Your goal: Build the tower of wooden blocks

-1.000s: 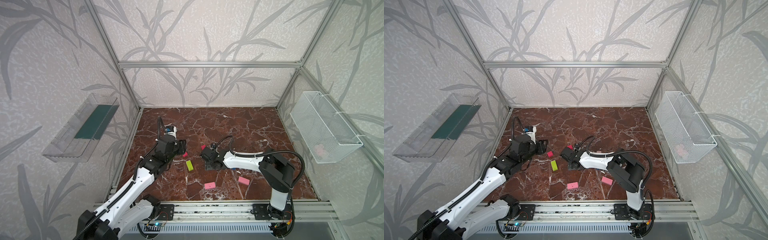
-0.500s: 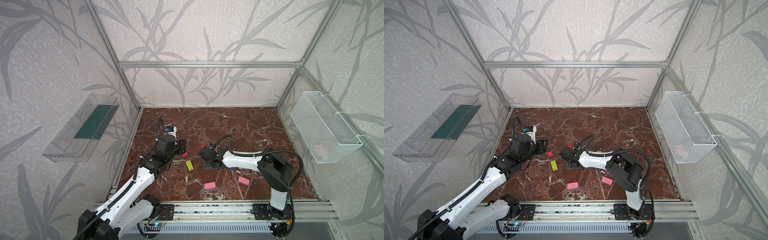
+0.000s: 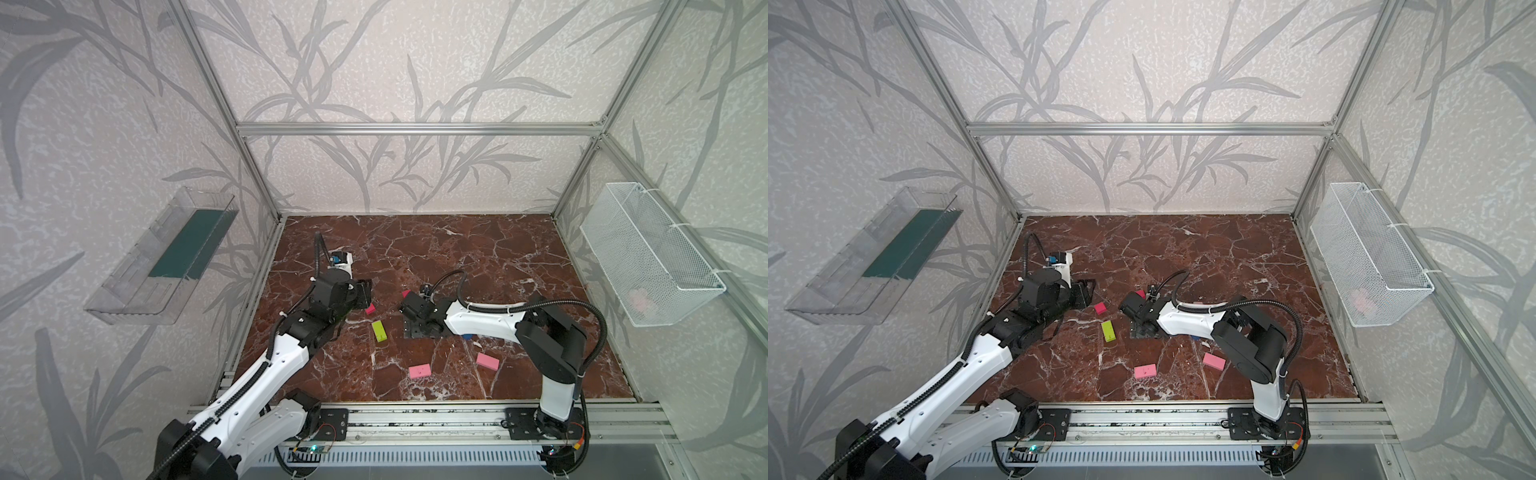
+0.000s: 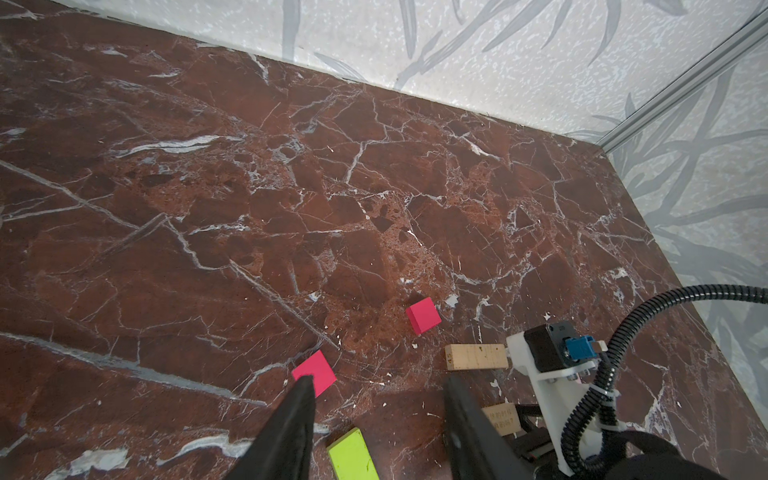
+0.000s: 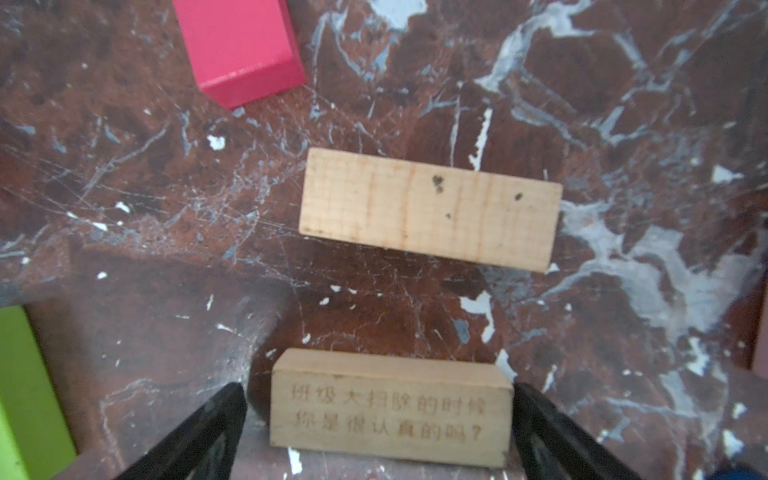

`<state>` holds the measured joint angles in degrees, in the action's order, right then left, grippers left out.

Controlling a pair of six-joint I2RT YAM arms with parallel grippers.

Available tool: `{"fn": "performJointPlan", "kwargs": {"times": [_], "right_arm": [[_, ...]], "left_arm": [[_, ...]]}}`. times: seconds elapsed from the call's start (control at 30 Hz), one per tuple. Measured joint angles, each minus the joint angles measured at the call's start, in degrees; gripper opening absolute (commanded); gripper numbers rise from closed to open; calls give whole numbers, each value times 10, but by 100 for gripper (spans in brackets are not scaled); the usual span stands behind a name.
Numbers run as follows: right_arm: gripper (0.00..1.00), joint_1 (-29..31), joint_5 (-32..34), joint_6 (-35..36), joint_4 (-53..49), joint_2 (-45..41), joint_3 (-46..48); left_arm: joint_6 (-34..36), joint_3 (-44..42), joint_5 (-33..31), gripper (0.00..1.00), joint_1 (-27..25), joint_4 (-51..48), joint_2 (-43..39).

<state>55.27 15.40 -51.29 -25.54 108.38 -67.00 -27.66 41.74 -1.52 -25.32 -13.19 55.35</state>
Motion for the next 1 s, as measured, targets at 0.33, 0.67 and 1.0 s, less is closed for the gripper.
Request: {"fn": "performJointPlan", "kwargs": {"times": [0.33,0.67,1.0], "right_arm": [[99,-6,-11,11,-7,-59,17],[99,-26,21,36,-5,-129,23],[99,-53,44,60,-26,-28,-66]], "left_arm": [[0,0,1,49,3,0,0],[0,-2,1,49,3,-1,-4],[0,-3,1,49,7,0,-5]]}}
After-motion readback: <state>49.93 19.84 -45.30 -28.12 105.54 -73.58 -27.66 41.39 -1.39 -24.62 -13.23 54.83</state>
